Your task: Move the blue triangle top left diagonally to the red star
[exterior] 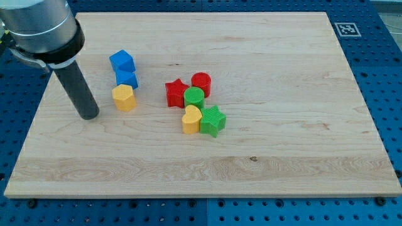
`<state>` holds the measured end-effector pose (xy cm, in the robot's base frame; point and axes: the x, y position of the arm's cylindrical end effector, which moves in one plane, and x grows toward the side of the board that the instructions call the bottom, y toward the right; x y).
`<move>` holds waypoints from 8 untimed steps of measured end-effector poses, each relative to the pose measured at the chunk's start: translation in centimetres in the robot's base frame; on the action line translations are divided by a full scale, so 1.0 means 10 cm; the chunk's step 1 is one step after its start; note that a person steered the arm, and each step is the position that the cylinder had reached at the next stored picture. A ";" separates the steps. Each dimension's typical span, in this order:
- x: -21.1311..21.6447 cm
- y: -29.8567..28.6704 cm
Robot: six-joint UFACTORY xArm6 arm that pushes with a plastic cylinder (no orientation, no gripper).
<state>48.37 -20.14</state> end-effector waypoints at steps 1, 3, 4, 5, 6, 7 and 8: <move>0.00 0.08; -0.35 0.23; -0.67 0.24; -0.72 0.36; -0.66 0.56; -0.60 0.76; -0.60 0.91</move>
<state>42.37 -11.03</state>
